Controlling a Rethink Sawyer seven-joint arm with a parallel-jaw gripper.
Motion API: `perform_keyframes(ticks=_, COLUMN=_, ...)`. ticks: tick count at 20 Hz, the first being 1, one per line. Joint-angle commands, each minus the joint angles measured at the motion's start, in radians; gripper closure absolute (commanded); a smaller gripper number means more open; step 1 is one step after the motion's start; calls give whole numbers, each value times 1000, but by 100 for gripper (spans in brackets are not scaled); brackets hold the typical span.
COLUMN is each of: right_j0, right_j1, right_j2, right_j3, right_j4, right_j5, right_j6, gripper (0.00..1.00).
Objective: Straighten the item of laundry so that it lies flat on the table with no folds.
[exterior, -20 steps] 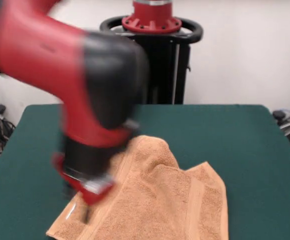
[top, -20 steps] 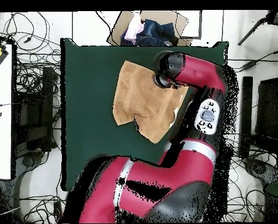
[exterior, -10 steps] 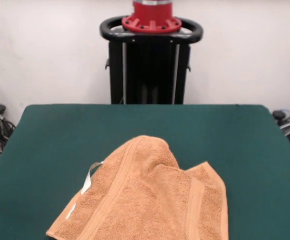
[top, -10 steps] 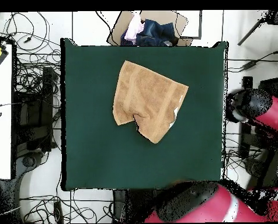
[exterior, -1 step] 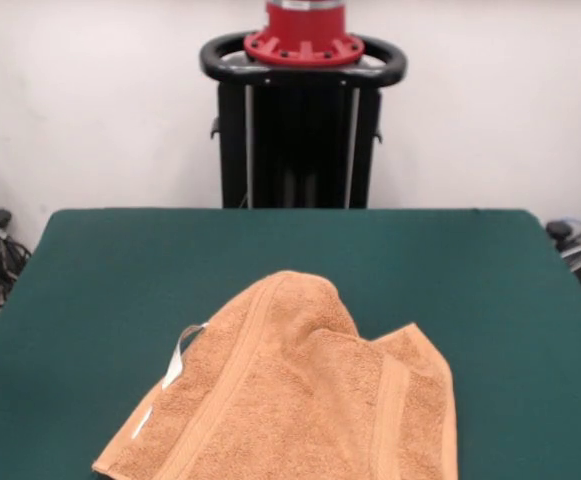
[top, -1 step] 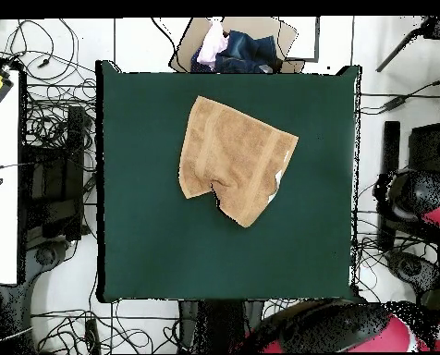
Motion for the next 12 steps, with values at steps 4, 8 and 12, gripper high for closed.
perform_keyframes(ticks=4, right_j0=88, right_j1=-43, right_j2=141, right_j3=187, right_j4=-24, right_j5=77, right_j6=-82, gripper=0)
perform_keyframes(ticks=8, right_j0=81, right_j1=-68, right_j2=182, right_j3=223, right_j4=0, right_j5=45, right_j6=-71, gripper=0)
perform_keyframes(ticks=12, right_j0=34, right_j1=-91, right_j2=276, right_j3=303, right_j4=53, right_j5=-27, right_j6=-47, gripper=0)
